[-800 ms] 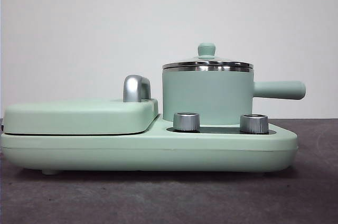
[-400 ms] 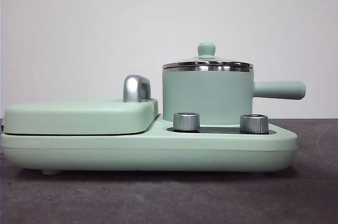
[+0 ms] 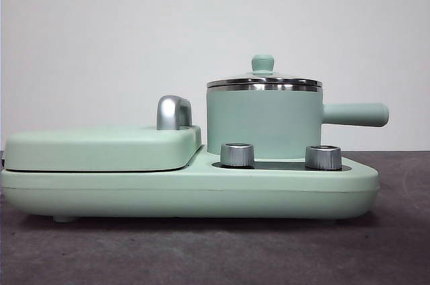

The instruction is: Put the buns in a small steamer

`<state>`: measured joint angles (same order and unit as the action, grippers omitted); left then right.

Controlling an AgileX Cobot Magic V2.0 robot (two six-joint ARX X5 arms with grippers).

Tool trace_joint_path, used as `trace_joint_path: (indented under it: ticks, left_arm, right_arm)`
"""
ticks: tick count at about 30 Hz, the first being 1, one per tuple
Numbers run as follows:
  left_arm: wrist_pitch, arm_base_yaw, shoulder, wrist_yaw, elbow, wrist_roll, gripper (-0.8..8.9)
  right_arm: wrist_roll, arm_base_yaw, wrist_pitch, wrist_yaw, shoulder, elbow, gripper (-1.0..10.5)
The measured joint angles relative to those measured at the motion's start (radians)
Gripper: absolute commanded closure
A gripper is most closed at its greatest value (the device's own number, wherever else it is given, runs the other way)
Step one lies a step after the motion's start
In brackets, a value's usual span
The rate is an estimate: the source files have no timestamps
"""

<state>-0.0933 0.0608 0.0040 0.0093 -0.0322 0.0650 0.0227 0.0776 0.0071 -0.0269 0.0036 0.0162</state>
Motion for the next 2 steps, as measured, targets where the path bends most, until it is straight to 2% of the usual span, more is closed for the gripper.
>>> trace_joint_path:
  ticks: [2]
  left_arm:
    - [0.0,0.0,0.0,0.0,0.0,0.0,7.87]
  right_arm:
    - [0.0,0.0,0.0,0.0,0.0,0.0,9.4]
